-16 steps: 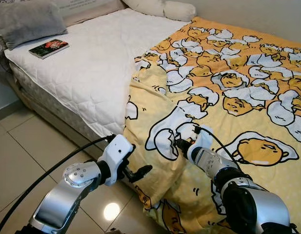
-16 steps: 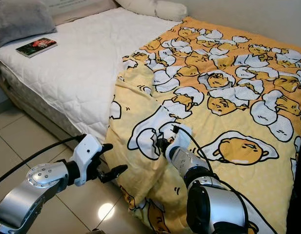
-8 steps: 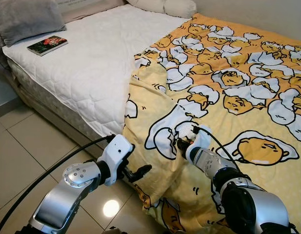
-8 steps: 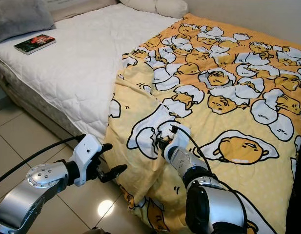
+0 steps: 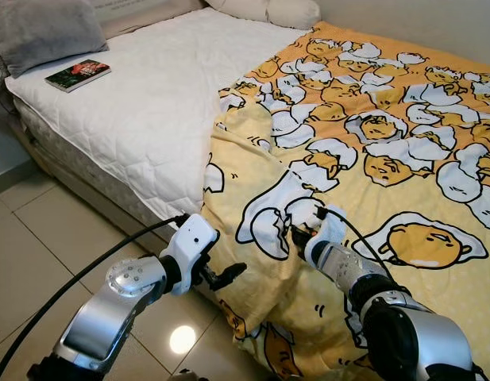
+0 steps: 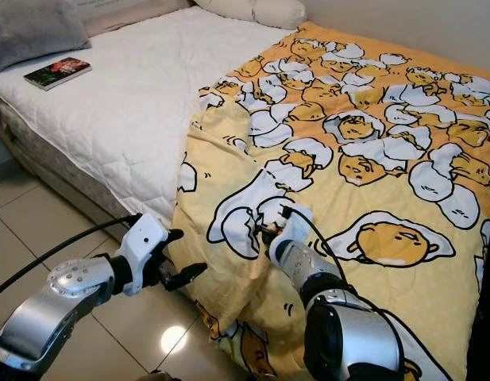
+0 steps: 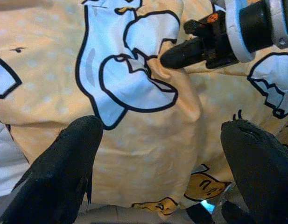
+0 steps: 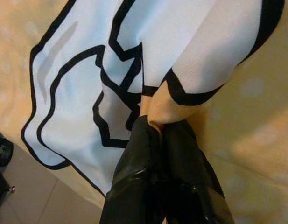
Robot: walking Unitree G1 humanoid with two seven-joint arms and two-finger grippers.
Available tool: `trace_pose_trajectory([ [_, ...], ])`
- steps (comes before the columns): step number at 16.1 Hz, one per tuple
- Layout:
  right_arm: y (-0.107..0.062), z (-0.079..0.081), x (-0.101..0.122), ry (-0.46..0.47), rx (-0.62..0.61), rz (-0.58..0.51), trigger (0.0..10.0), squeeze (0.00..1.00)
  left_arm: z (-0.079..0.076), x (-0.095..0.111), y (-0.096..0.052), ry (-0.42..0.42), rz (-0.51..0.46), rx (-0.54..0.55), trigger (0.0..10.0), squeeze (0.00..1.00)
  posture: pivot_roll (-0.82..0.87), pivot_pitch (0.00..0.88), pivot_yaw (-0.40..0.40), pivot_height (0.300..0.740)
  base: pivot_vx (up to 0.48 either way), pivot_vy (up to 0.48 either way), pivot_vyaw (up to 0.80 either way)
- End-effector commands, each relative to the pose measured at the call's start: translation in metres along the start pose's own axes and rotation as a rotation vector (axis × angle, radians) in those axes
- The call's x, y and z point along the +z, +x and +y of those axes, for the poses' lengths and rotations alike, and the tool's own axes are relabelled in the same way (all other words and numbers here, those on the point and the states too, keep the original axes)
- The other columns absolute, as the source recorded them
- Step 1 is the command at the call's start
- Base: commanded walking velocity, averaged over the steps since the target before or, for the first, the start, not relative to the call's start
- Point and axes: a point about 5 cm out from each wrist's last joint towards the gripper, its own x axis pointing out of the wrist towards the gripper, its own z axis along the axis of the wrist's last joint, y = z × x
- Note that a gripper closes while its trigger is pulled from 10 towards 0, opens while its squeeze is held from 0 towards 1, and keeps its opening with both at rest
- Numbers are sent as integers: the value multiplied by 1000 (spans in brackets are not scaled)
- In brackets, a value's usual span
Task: Clean up the room
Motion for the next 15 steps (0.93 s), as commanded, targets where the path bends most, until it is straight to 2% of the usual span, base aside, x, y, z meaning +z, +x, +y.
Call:
trace_pose_trajectory([
  [1,0,0,4,13,13,-22,0,0,0,4,2,24,-11,-4,10000,761,-77,0,-6,740,0,0,0],
  [4,0,10,14,35,77,-43,0,0,0,3,14,35,-8,-4,10000,757,-78,0,-19,740,0,0,0],
  [5,1,22,17,20,145,-35,0,0,-1,0,30,36,-1,-10,10000,757,-80,0,-30,740,0,0,0],
  [6,1,33,20,43,198,-34,0,0,-2,-3,46,21,12,-14,10000,753,-90,0,-29,740,0,0,0],
  [7,1,35,21,50,209,-35,0,0,-2,-4,50,18,17,-14,10000,753,-90,0,-29,740,0,0,0],
  [8,1,41,21,57,234,-32,0,0,-3,-10,59,5,51,-3,10000,651,-107,0,-22,740,0,0,0],
  [11,1,54,18,68,294,-16,0,0,4,-26,84,-51,114,117,10000,482,-134,0,-5,740,0,0,0],
  [13,0,56,16,72,306,-8,0,0,15,-32,91,-44,149,241,10000,439,-146,0,8,740,0,0,0],
  [14,0,56,16,75,308,-7,0,0,18,-31,93,-61,141,267,10000,439,-150,0,12,740,0,0,0],
  [15,0,56,16,93,314,-7,0,0,20,-25,99,-147,71,289,10000,443,-161,0,17,740,0,0,0],
])
